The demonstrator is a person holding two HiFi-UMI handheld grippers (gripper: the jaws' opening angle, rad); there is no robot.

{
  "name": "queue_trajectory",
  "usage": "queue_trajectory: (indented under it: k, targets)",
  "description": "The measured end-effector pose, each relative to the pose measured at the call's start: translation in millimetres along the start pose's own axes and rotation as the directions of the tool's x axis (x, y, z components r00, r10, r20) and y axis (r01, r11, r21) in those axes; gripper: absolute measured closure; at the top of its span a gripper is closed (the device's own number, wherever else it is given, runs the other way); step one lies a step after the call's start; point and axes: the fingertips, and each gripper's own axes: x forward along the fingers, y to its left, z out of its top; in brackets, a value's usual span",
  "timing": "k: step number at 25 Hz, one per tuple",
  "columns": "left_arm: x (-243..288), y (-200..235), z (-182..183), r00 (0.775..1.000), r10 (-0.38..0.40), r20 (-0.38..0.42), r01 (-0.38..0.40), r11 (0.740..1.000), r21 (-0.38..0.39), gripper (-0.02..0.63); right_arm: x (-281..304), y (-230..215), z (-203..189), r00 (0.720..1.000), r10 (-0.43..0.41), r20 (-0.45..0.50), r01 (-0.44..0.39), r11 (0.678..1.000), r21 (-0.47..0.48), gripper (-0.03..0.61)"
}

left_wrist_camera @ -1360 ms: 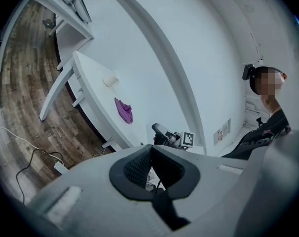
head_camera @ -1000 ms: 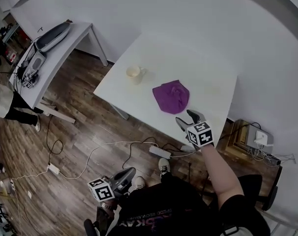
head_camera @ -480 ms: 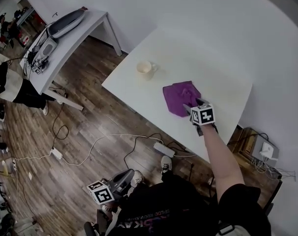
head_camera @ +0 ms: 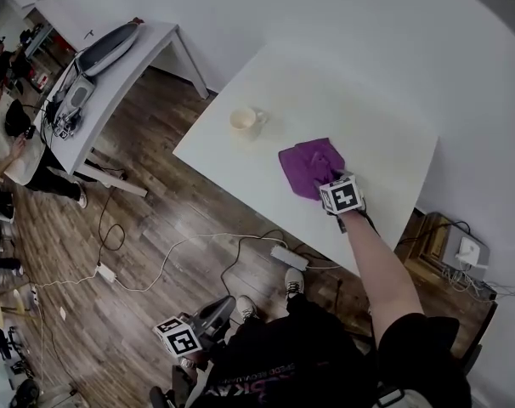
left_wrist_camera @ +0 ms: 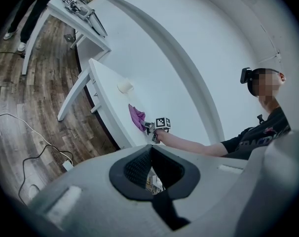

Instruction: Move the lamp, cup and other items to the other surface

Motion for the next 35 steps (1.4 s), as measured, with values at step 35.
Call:
queue_trajectory:
  k: [35]
  targets:
    - [-56.9,17.7,23.7,0.986,-0.151,-0.064,0.154,0.987,0.041,0.618,-113.6,41.4,35.8,0.943,-0.235,0.236,0.212,0.970,0.121,0.511]
